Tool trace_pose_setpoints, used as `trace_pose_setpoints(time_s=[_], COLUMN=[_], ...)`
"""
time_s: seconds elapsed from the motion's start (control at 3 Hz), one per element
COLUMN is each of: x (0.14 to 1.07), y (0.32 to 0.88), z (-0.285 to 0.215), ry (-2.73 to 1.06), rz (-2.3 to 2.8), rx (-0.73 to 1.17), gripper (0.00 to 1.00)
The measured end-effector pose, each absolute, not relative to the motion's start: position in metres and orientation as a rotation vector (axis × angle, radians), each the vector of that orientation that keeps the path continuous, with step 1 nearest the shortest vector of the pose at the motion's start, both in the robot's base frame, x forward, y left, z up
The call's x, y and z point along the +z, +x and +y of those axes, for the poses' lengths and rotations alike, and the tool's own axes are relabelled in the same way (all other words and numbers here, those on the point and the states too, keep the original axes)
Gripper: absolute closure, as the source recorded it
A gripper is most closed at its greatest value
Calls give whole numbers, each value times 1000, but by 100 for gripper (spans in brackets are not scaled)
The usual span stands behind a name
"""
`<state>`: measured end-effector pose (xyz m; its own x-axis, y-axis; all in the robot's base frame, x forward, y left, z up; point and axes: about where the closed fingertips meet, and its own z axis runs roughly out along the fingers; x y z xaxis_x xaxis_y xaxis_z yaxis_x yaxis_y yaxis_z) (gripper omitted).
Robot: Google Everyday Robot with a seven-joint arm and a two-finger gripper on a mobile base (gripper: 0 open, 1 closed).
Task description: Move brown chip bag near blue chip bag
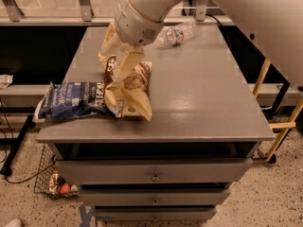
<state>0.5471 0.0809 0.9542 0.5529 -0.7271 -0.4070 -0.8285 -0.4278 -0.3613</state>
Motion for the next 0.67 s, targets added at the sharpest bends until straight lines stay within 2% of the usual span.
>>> trace_pose_setpoints(time_s=[0.33,0.67], x=[954,954], y=[547,546], z=[82,83], ry=[-2267,-2268], rz=[1247,1245], rx=[256,255], gripper=[0,0])
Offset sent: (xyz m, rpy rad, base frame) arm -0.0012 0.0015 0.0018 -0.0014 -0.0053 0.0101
